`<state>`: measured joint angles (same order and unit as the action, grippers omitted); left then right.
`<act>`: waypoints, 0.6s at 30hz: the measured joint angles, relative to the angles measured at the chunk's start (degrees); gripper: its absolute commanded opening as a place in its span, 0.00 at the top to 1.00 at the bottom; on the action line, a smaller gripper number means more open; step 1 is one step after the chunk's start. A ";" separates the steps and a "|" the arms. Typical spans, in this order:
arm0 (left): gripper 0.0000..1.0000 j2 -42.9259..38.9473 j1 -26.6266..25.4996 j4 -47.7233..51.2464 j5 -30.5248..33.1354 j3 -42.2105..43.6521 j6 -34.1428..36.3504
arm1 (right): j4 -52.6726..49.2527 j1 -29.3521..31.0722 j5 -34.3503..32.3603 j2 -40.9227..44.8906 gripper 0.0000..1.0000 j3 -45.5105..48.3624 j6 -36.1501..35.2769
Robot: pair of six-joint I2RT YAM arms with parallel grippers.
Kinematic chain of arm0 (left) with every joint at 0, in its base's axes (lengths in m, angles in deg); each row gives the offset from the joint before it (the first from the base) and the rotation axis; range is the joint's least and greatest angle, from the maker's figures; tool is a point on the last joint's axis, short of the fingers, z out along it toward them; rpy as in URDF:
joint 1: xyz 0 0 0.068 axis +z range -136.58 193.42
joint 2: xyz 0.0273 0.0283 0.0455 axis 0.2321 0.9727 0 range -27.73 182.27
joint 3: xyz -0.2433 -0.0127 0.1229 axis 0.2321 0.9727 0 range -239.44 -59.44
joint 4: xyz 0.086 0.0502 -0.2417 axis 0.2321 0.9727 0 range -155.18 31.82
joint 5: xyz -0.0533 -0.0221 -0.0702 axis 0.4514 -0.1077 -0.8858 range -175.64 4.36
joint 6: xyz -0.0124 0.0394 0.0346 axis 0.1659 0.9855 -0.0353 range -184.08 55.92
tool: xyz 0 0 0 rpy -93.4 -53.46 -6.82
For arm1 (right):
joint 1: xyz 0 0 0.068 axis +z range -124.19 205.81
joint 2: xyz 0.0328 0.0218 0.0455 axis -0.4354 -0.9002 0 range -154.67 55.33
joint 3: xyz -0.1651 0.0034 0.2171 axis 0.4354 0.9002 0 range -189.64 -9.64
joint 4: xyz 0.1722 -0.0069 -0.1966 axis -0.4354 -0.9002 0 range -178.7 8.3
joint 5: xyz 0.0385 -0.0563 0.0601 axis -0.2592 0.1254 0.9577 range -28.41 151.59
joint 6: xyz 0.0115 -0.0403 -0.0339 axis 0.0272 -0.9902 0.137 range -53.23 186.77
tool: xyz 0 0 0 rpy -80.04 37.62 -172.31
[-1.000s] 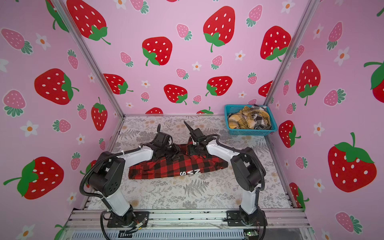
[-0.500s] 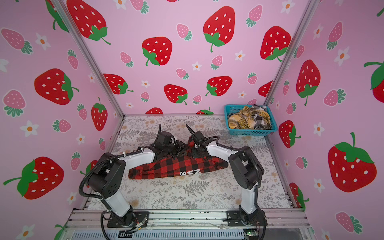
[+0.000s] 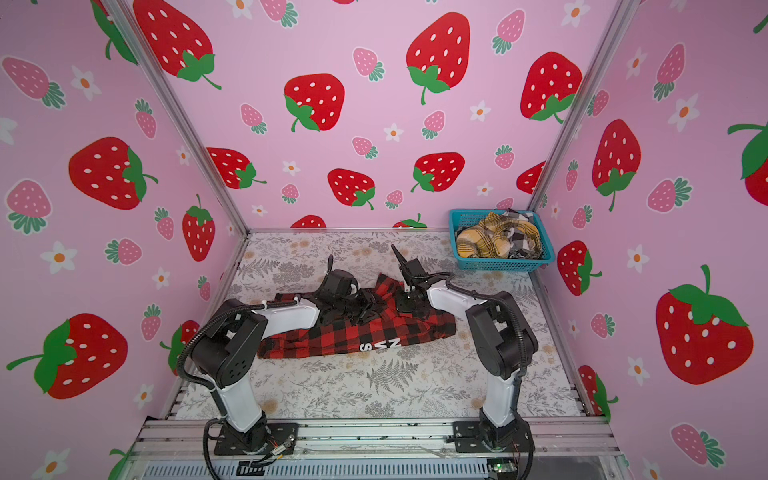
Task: Fold and stack the long sleeve shirts
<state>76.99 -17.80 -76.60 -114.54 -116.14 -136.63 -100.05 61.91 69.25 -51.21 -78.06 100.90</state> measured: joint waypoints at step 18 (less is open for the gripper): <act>0.75 5.62 -1.97 2.40 0.39 -6.19 0.63 | 4.59 -3.28 3.72 0.13 0.87 5.05 4.61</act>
<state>82.61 -19.77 -74.19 -114.15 -122.33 -136.00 -95.46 58.63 72.97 -51.08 -73.01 105.51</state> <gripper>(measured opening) 0.300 0.128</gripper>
